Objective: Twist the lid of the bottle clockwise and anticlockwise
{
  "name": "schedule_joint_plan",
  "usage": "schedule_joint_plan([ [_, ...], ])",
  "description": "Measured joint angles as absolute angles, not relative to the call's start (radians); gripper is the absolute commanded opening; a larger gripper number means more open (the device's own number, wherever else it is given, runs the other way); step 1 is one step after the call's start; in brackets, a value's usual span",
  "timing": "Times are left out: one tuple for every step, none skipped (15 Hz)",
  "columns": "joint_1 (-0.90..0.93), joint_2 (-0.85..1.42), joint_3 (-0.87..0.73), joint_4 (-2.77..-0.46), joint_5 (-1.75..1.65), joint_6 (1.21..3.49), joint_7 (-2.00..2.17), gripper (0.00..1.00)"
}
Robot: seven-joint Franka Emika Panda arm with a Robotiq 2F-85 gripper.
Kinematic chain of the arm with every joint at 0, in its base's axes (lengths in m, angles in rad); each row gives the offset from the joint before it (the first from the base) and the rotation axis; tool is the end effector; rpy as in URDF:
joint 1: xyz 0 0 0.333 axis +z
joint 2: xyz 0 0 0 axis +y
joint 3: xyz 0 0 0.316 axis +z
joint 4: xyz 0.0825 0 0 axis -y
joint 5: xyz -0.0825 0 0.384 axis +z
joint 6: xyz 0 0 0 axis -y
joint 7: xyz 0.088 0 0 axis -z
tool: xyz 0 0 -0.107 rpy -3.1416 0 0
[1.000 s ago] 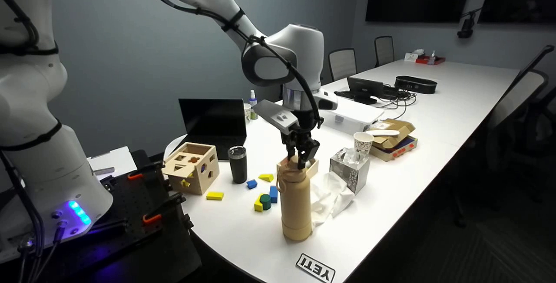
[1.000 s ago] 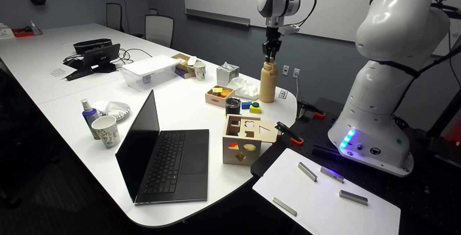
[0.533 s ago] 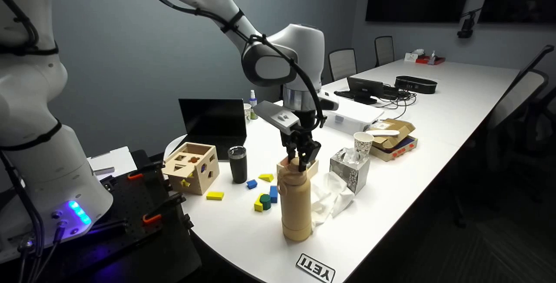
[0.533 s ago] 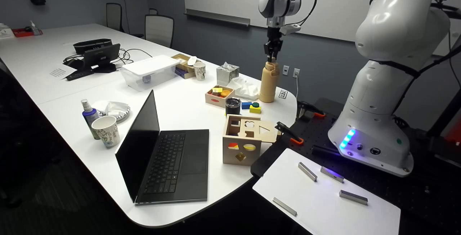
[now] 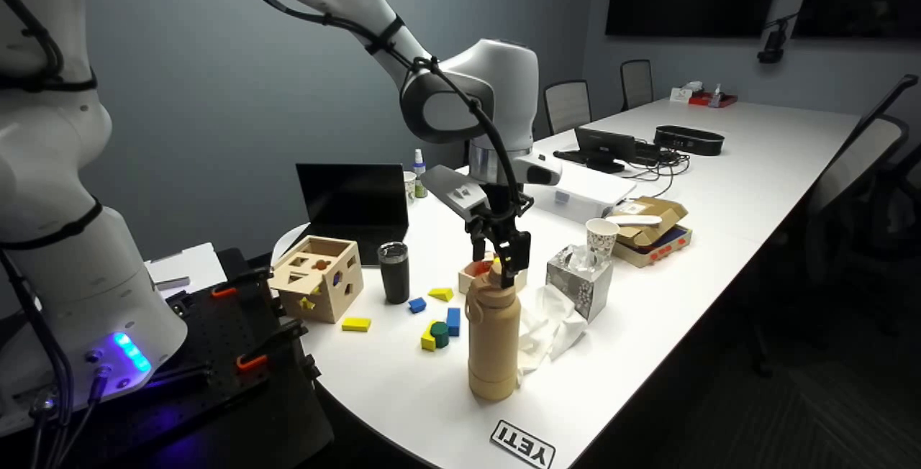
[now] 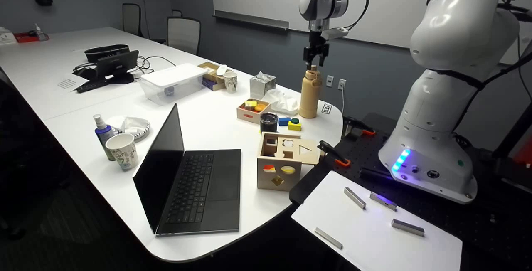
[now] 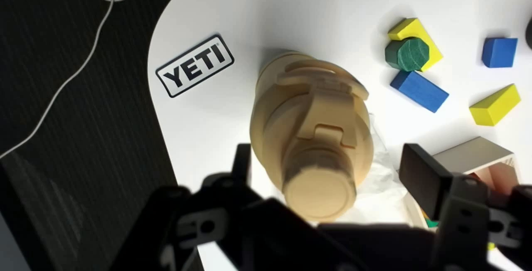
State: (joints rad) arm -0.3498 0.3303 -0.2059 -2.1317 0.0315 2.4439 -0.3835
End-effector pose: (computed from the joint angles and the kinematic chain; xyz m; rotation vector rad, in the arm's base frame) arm 0.4870 -0.3013 0.2536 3.0913 -0.2883 -0.0471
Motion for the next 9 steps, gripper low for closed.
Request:
schedule_joint_plan([
  [-0.348,0.327,-0.207,-2.131,0.028,2.439,-0.362,1.0],
  [-0.344,0.321,-0.208,-2.13,0.019,2.429,-0.337,1.0],
  [-0.34,0.311,-0.211,-2.126,0.005,2.412,-0.302,1.0],
  [-0.333,0.299,-0.217,-2.122,-0.013,2.389,-0.258,1.0],
  [-0.325,0.284,-0.224,-2.115,-0.022,2.357,-0.213,1.0],
  [-0.318,0.267,-0.23,-2.109,-0.027,2.325,-0.172,1.0],
  [-0.312,0.249,-0.235,-2.103,-0.029,2.294,-0.134,1.0],
  [-0.308,0.23,-0.237,-2.098,-0.031,2.268,-0.102,1.0],
  [-0.303,0.212,-0.238,-2.093,-0.032,2.246,-0.073,1.0],
])
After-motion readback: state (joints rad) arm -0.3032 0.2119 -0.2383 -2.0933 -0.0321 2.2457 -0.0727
